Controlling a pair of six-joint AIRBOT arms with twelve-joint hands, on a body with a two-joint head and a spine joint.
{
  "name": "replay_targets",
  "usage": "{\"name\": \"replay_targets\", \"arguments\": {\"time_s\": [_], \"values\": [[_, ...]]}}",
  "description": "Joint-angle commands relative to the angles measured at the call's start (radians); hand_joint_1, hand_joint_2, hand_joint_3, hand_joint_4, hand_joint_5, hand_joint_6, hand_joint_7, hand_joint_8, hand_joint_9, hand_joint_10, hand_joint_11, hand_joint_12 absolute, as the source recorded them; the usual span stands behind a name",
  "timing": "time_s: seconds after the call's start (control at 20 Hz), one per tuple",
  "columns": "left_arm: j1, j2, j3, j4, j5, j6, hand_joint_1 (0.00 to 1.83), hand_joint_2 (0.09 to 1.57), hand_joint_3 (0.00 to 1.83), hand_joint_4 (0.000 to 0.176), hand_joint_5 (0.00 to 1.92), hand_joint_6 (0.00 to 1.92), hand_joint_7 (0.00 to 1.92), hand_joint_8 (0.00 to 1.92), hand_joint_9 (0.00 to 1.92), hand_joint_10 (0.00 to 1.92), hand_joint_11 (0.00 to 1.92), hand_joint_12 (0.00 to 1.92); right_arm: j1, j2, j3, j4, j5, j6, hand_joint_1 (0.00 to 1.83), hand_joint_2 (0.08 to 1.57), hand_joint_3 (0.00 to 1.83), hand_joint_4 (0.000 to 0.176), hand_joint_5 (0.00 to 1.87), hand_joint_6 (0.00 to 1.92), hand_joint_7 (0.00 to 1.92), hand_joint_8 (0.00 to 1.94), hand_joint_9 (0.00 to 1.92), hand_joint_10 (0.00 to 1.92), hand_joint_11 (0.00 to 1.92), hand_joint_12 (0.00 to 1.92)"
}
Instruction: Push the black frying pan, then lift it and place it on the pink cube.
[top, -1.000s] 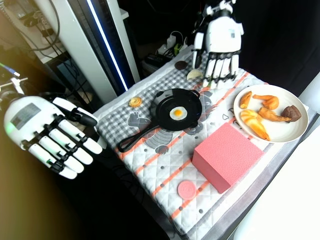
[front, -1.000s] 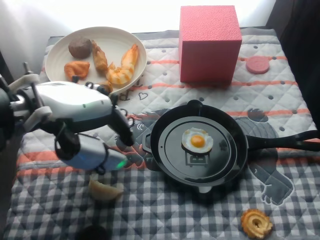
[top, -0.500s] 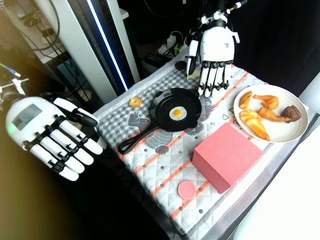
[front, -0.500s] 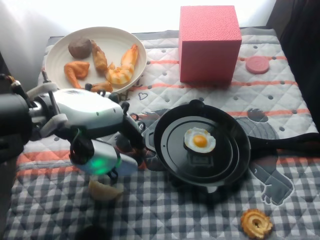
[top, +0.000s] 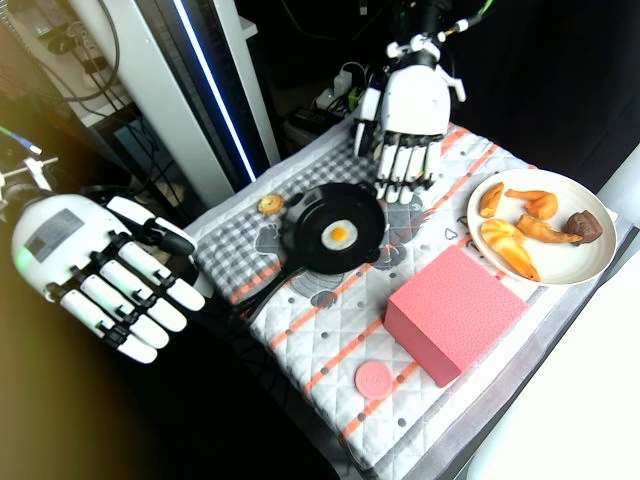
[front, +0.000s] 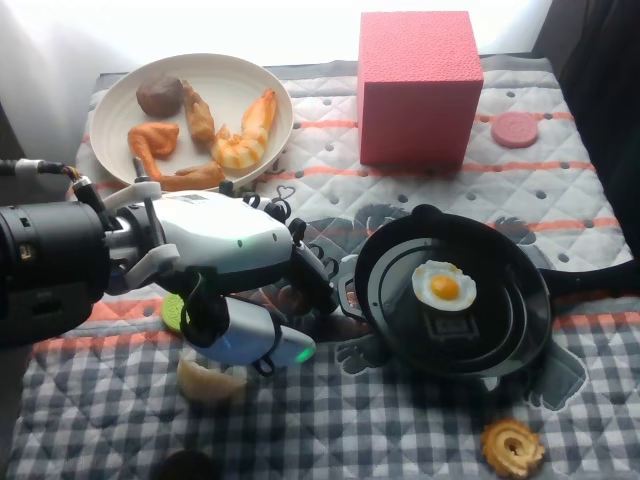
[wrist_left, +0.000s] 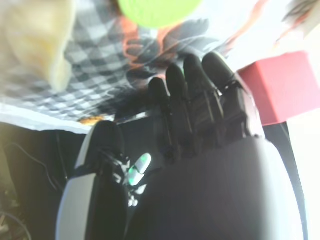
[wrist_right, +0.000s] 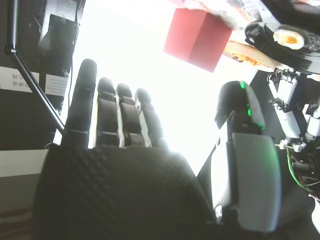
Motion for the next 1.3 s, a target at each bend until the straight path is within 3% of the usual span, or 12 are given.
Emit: {"name": "replay_targets", "arguments": {"time_s": [0.0, 0.4, 0.6, 0.65, 0.7, 0.8, 0.85, 0.95, 1.05, 1.15, 1.2, 1.25], "values": [[-0.006, -0.006, 0.004, 0.000, -0.088, -0.001, 0.44, 1.32, 0.00, 0.000, 0.61, 0.01, 0.52, 0.00, 0.46, 0.03, 0.00, 1.34, 0.006, 0.001, 0.008, 0.011, 0.122, 0.001, 0.50, 1.15, 0.00, 0.000, 0.00, 0.00, 0.00, 0.00, 0.00, 0.00, 0.00, 0.52], [-0.030, -0.080, 0.055, 0.001, -0.091, -0.001, 0.40, 1.33, 0.00, 0.000, 0.53, 0.00, 0.38, 0.00, 0.34, 0.00, 0.00, 0.99, 0.004, 0.000, 0.008, 0.011, 0.122, 0.003, 0.51, 1.15, 0.00, 0.000, 0.00, 0.00, 0.00, 0.00, 0.00, 0.00, 0.00, 0.58], [-0.049, -0.112, 0.077, 0.010, -0.087, -0.001, 0.36, 1.34, 0.00, 0.000, 0.54, 0.02, 0.47, 0.02, 0.44, 0.04, 0.00, 1.40, 0.003, -0.001, 0.008, 0.011, 0.122, 0.004, 0.50, 1.15, 0.00, 0.000, 0.00, 0.00, 0.00, 0.00, 0.00, 0.00, 0.00, 0.43], [-0.053, -0.123, 0.084, 0.010, -0.087, -0.001, 0.37, 1.34, 0.00, 0.000, 0.56, 0.03, 0.50, 0.03, 0.44, 0.04, 0.00, 1.31, 0.002, -0.001, 0.008, 0.011, 0.122, 0.004, 0.50, 1.15, 0.00, 0.000, 0.00, 0.00, 0.00, 0.00, 0.00, 0.00, 0.00, 0.41], [-0.054, -0.142, 0.097, 0.010, -0.084, -0.001, 0.42, 1.33, 0.00, 0.000, 0.60, 0.04, 0.53, 0.02, 0.43, 0.03, 0.00, 0.67, 0.002, -0.001, 0.008, 0.012, 0.122, 0.004, 0.49, 1.15, 0.00, 0.000, 0.00, 0.00, 0.00, 0.00, 0.00, 0.00, 0.00, 0.45], [-0.050, -0.150, 0.101, 0.010, -0.083, -0.001, 0.39, 1.34, 0.00, 0.009, 0.60, 0.04, 0.53, 0.01, 0.41, 0.02, 0.00, 0.42, 0.002, -0.001, 0.008, 0.012, 0.122, 0.004, 0.48, 1.15, 0.00, 0.000, 0.00, 0.00, 0.00, 0.00, 0.00, 0.00, 0.00, 0.54], [-0.048, -0.151, 0.101, 0.010, -0.082, -0.001, 0.36, 1.35, 0.00, 0.017, 0.58, 0.02, 0.55, 0.02, 0.47, 0.04, 0.00, 1.31, 0.002, -0.001, 0.008, 0.013, 0.122, 0.004, 0.49, 1.15, 0.00, 0.000, 0.00, 0.00, 0.00, 0.00, 0.00, 0.00, 0.00, 0.64], [-0.048, -0.156, 0.105, 0.011, -0.084, -0.001, 0.38, 1.34, 0.00, 0.014, 0.58, 0.02, 0.55, 0.01, 0.49, 0.05, 0.00, 1.40, 0.001, -0.001, 0.008, 0.015, 0.122, 0.005, 0.47, 1.15, 0.00, 0.000, 0.00, 0.00, 0.00, 0.00, 0.00, 0.00, 0.00, 0.65], [-0.050, -0.170, 0.114, 0.011, -0.086, -0.001, 0.46, 1.32, 0.00, 0.013, 0.61, 0.02, 0.56, 0.01, 0.46, 0.03, 0.00, 1.01, -0.001, -0.003, 0.008, 0.015, 0.122, 0.006, 0.50, 1.16, 0.00, 0.000, 0.00, 0.00, 0.00, 0.00, 0.00, 0.00, 0.00, 0.62], [-0.053, -0.185, 0.124, 0.011, -0.092, -0.001, 0.46, 1.32, 0.00, 0.017, 0.60, 0.02, 0.56, 0.01, 0.46, 0.03, 0.00, 0.95, -0.001, -0.003, 0.009, 0.015, 0.122, 0.006, 0.49, 1.16, 0.00, 0.000, 0.00, 0.00, 0.00, 0.00, 0.00, 0.00, 0.00, 0.57], [-0.055, -0.189, 0.128, 0.011, -0.093, -0.001, 0.49, 1.30, 0.00, 0.000, 0.67, 0.03, 0.68, 0.03, 0.54, 0.31, 0.00, 1.44, -0.001, -0.003, 0.010, 0.015, 0.122, 0.006, 0.48, 1.16, 0.00, 0.000, 0.00, 0.00, 0.00, 0.00, 0.00, 0.00, 0.00, 0.67], [-0.055, -0.191, 0.129, 0.011, -0.094, -0.001, 0.51, 1.30, 0.00, 0.000, 0.73, 0.08, 0.74, 0.08, 0.41, 0.79, 0.00, 1.61, -0.001, -0.003, 0.010, 0.015, 0.122, 0.006, 0.48, 1.15, 0.00, 0.000, 0.00, 0.00, 0.00, 0.00, 0.00, 0.00, 0.00, 0.73]]}}
